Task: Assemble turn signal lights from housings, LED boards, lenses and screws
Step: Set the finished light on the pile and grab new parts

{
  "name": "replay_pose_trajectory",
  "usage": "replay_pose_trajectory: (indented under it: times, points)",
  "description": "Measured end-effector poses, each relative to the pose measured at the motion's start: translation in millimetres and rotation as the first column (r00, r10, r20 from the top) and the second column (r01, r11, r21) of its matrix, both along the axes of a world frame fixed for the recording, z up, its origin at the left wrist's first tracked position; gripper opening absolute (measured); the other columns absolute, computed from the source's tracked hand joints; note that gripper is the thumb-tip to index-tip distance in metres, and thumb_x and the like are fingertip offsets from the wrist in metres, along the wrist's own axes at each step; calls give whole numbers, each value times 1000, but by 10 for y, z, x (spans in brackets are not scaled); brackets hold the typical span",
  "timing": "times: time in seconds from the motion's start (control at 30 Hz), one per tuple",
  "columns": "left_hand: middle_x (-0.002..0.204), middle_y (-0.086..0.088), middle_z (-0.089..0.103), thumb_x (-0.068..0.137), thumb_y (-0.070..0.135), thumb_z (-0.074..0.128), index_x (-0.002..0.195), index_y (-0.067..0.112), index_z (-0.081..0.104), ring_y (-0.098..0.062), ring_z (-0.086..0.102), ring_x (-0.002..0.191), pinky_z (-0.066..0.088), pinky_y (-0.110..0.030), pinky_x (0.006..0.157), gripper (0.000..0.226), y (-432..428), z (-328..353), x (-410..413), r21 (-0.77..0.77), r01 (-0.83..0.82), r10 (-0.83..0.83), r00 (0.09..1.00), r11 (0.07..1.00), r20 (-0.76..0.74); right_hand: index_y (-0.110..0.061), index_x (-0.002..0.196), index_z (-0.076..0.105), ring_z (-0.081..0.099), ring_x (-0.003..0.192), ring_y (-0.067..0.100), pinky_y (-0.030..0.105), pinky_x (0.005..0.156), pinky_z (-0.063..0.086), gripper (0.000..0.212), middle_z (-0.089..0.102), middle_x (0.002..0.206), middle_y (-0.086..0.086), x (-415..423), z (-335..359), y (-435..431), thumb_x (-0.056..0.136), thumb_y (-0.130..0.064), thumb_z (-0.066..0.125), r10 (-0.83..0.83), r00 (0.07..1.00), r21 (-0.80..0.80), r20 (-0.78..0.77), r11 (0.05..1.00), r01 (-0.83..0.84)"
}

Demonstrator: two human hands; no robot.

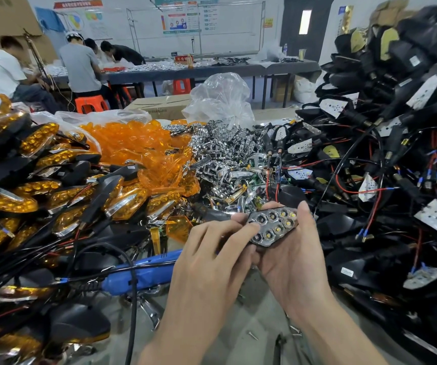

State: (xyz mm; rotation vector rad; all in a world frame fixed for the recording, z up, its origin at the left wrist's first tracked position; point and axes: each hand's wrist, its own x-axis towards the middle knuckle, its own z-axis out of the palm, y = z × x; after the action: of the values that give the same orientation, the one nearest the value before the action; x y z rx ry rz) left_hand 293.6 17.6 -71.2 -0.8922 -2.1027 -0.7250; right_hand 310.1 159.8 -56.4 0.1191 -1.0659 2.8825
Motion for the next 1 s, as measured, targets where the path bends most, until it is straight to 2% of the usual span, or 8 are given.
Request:
replay_pose_trajectory:
  times: [0.1,0.2,0.3,0.43,0.57,0.77,0.87,1.0]
  points:
    - [127,8,55,102,27,55,133,26,57,-10,46,117,39,-18,100,31,-1,2,-2,-6,-1,1,1000,1000,-10,-21,101,64,74,80,22,28,58,57,44,76,101,16,0,-1,-10,92,-62,50,-14,1000,27,9,1000,14]
    - [129,9,54,102,31,54,136,22,52,-12,49,114,37,-17,102,36,14,19,-2,-10,-11,11,1000,1000,-10,-22,101,66,74,86,27,35,63,60,16,75,107,21,-8,-10,-39,87,-31,66,-67,998,91,7,994,66]
    - [128,9,55,101,33,54,138,23,52,-12,51,115,43,-21,100,38,13,38,23,-3,-25,25,999,1000,20,-20,102,66,74,84,28,37,63,60,20,75,103,21,-26,-24,-25,83,-15,67,-151,989,107,10,983,149]
    - [127,10,51,104,37,47,138,27,47,-10,50,114,42,-21,95,35,-31,68,48,-4,-70,71,994,998,79,-22,99,68,76,77,30,31,56,60,18,76,93,20,-39,54,64,85,-13,60,-215,976,101,-30,971,217]
    - [106,8,61,103,33,45,132,22,54,-11,54,91,41,-25,83,32,-38,60,9,-107,-136,136,991,985,-6,-30,84,73,76,78,35,28,52,59,20,76,93,21,-48,114,135,85,-15,59,-261,965,122,-32,957,263]
    - [84,13,61,101,36,48,118,23,65,-5,48,71,28,-16,60,28,-38,95,35,-146,-187,191,981,971,14,-23,97,63,75,78,38,29,51,58,16,75,94,22,-38,95,188,85,-13,58,-252,966,144,-53,956,257]
    - [84,13,64,99,38,49,116,22,65,-3,55,67,39,-16,55,28,-73,111,22,-132,-168,172,985,977,27,-21,102,60,75,80,38,29,52,58,19,75,96,23,-34,91,201,85,-12,57,-238,969,153,-70,957,246]
    - [86,10,65,99,37,48,108,19,68,-11,62,74,53,-29,60,29,-160,134,-17,-141,-140,149,988,980,50,-18,110,53,75,84,38,29,55,59,25,75,97,21,-23,79,211,86,-11,57,-228,968,187,-104,952,244]
